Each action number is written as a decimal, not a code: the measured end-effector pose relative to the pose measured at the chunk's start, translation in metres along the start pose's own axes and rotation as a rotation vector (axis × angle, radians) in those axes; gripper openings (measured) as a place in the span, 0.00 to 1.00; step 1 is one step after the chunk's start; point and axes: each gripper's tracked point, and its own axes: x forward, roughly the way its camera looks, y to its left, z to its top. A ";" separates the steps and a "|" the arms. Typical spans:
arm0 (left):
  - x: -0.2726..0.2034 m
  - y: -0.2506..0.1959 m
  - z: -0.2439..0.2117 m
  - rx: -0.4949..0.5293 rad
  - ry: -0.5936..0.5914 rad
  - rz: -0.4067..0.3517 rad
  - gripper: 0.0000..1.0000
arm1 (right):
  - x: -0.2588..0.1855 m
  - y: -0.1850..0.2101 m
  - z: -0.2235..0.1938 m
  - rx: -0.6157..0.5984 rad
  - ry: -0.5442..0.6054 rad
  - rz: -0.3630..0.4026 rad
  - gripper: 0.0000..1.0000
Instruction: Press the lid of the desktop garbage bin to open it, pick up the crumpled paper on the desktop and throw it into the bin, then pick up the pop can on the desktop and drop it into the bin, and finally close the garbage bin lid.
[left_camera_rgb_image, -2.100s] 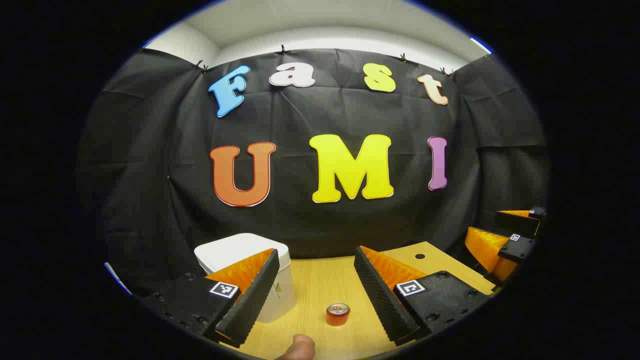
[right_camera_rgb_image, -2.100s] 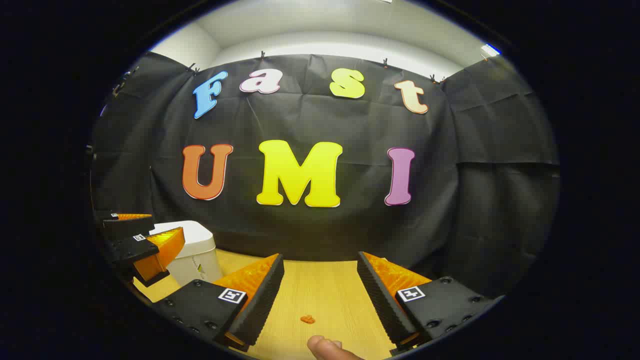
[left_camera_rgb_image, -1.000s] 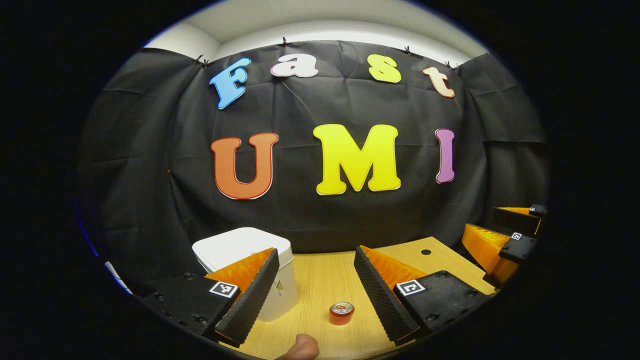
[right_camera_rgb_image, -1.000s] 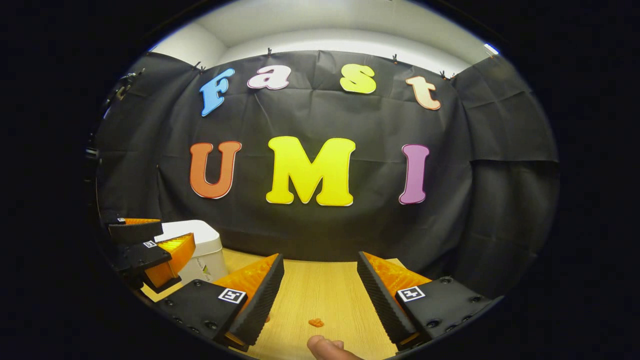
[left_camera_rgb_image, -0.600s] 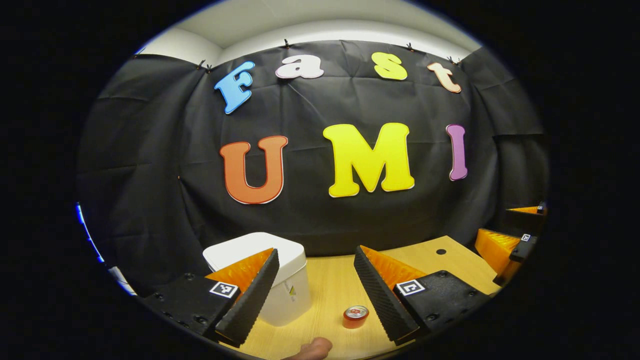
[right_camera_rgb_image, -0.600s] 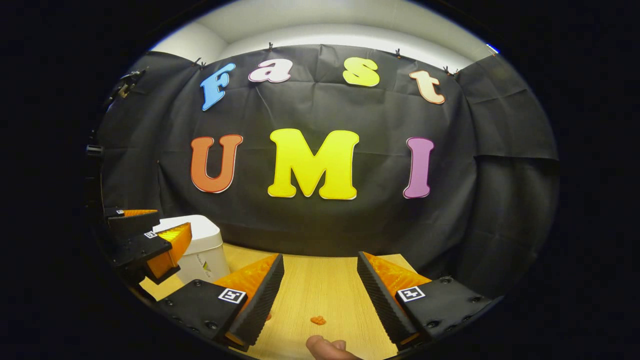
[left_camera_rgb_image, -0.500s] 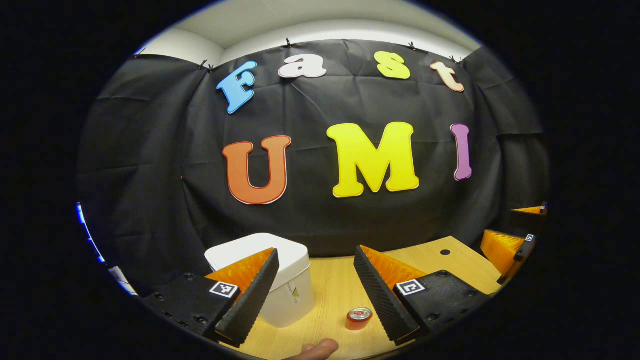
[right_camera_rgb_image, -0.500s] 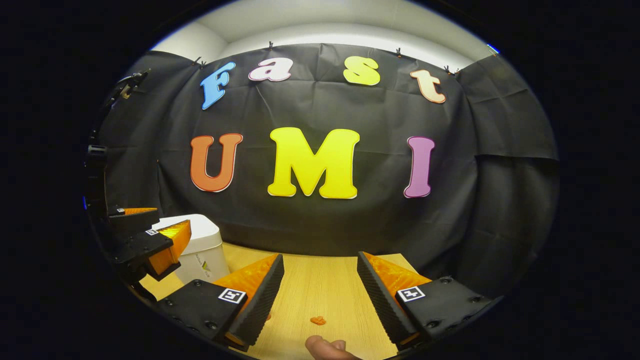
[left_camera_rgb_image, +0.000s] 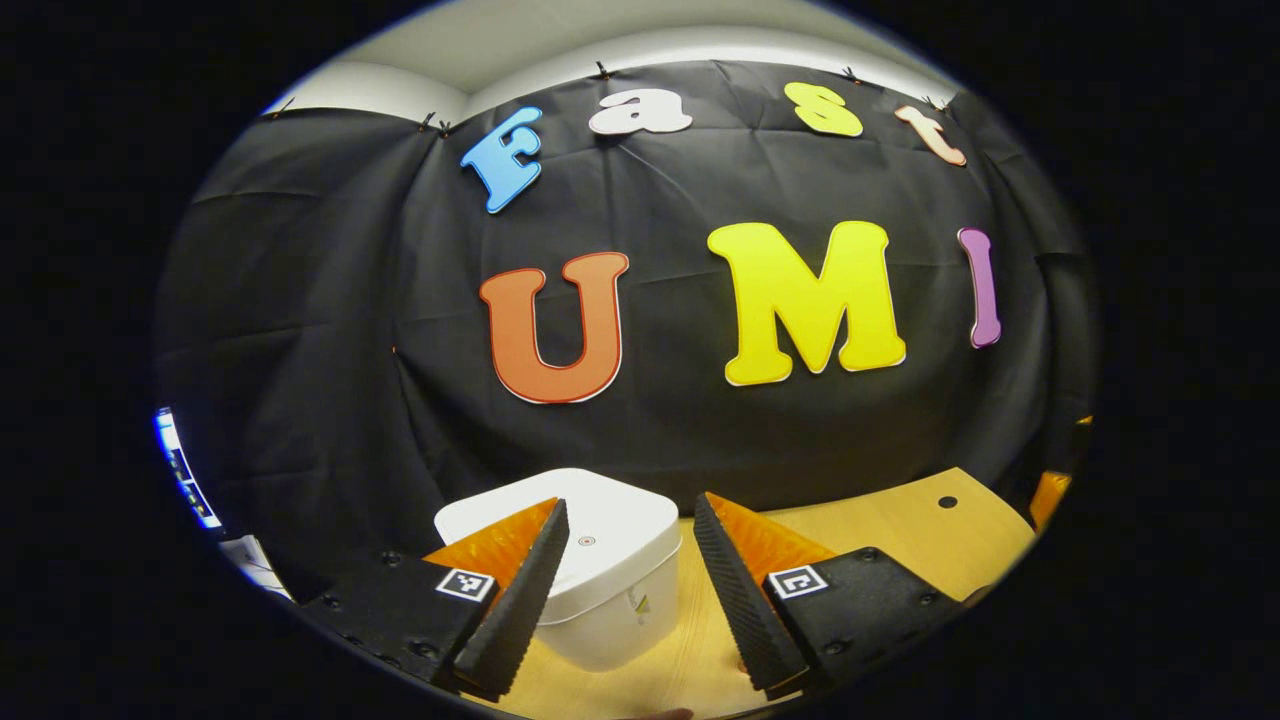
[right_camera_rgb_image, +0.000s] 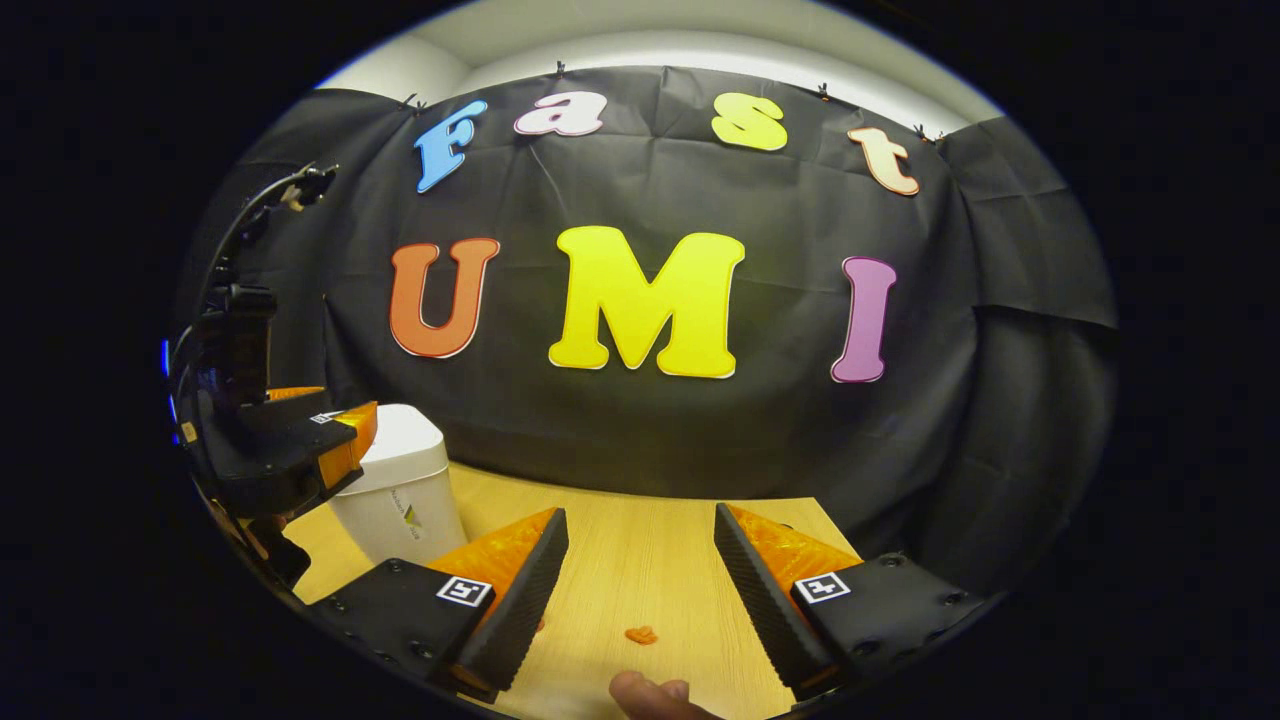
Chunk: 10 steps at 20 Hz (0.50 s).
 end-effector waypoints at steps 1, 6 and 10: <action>0.007 0.003 -0.004 -0.007 0.016 0.012 0.81 | 0.002 -0.001 0.001 0.001 0.000 -0.006 0.94; 0.034 0.015 -0.016 -0.038 0.063 0.068 0.43 | 0.006 0.004 0.004 -0.008 -0.007 0.000 0.94; 0.046 0.024 -0.028 -0.056 0.093 0.100 0.21 | 0.009 0.009 0.000 -0.022 0.003 0.006 0.94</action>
